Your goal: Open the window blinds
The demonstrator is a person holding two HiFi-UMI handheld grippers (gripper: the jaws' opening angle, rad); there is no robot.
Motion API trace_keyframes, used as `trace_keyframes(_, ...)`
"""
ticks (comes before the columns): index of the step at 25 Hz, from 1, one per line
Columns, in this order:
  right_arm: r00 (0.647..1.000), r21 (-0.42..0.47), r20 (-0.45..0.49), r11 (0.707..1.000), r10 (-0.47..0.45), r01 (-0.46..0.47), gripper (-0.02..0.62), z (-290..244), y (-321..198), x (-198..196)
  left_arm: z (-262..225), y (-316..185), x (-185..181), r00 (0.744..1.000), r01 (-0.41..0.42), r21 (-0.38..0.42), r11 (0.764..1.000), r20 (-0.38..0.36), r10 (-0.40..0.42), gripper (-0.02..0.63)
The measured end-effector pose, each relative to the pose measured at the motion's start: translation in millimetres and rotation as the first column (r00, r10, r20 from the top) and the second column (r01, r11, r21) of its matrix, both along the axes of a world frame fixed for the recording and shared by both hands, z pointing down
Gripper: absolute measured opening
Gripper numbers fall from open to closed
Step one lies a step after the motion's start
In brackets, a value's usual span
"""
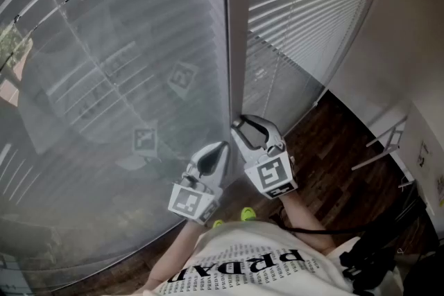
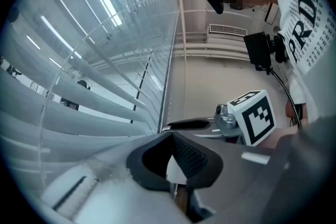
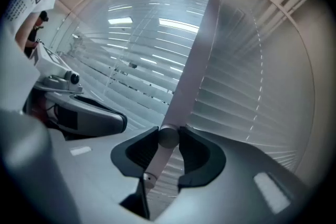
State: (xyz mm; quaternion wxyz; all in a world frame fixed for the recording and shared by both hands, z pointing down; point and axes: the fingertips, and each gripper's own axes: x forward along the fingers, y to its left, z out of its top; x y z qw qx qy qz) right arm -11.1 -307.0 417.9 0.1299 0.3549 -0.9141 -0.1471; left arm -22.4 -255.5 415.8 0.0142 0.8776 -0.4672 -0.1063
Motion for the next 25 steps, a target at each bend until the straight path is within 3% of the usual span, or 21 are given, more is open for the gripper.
trace_keyframes(9, 0.995, -0.085, 0.1, 0.996, -0.001, 0.01, 0.129, -0.2, -1.3, 2.3, -0.1, -0.1, 0.7, 1.0, -0.003, -0.001, 1.0, 0.002, 0.003, -0.006)
trace_keyframes(18, 0.99, -0.118, 0.14, 0.993, 0.008, 0.009, 0.129, 0.7, -1.8, 3.5, 0.5, -0.6, 1.7, 1.0, -0.007, -0.004, 1.0, 0.001, 0.007, -0.006)
trace_keyframes(25, 0.966, -0.209, 0.258, 0.977, 0.024, 0.031, 0.129, 0.3, -3.9, 5.9, 0.0, -1.2, 2.8, 1.0, -0.01, -0.005, 1.0, -0.002, 0.01, -0.006)
